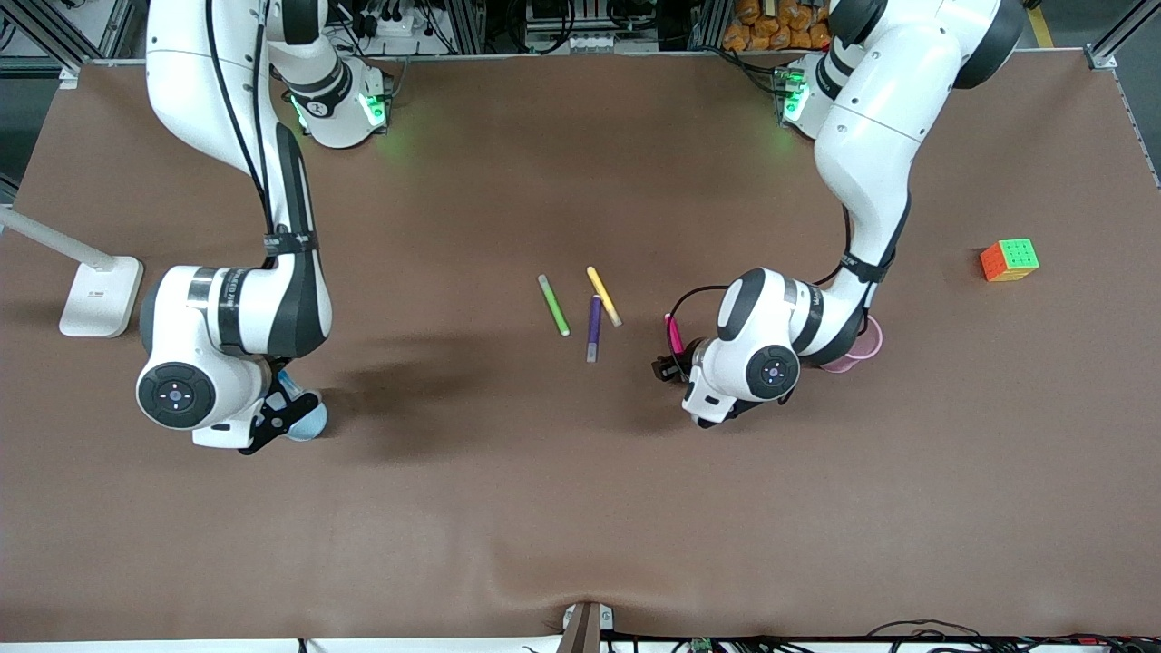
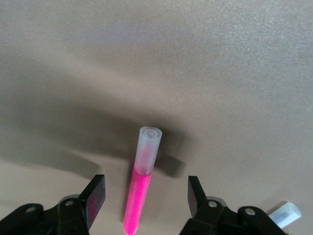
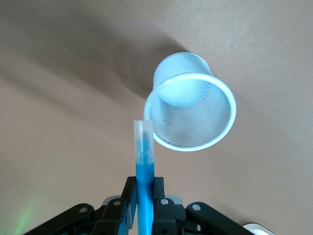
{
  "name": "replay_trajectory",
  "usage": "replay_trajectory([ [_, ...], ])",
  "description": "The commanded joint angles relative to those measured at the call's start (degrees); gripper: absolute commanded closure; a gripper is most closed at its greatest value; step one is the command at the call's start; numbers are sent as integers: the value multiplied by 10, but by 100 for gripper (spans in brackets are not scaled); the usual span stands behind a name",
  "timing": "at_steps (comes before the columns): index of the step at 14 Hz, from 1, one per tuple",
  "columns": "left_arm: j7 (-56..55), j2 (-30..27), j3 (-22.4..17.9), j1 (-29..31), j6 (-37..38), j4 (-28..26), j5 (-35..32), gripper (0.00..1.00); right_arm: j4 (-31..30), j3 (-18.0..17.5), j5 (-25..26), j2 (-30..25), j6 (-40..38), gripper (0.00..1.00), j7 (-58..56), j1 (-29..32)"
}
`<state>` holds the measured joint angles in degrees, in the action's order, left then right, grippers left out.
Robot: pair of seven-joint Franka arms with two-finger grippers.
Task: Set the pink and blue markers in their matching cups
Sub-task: 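Carry the blue marker over the blue cup while the left gripper lifts pink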
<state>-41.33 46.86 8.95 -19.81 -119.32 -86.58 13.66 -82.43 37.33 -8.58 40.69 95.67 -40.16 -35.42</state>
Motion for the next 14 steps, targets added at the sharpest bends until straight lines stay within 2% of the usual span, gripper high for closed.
replay_trajectory([
  [1,23,11,-1,-1,0,19,12,38,2,-5,14,12,20,100,-7,9],
  [4,27,12,-1,1,0,20,12,40,3,-6,17,19,31,100,-7,15],
  [10,42,17,-1,3,0,21,12,53,2,-11,16,36,56,100,-8,20],
  [14,43,17,-2,2,0,21,12,71,3,-16,16,42,58,100,-7,23],
])
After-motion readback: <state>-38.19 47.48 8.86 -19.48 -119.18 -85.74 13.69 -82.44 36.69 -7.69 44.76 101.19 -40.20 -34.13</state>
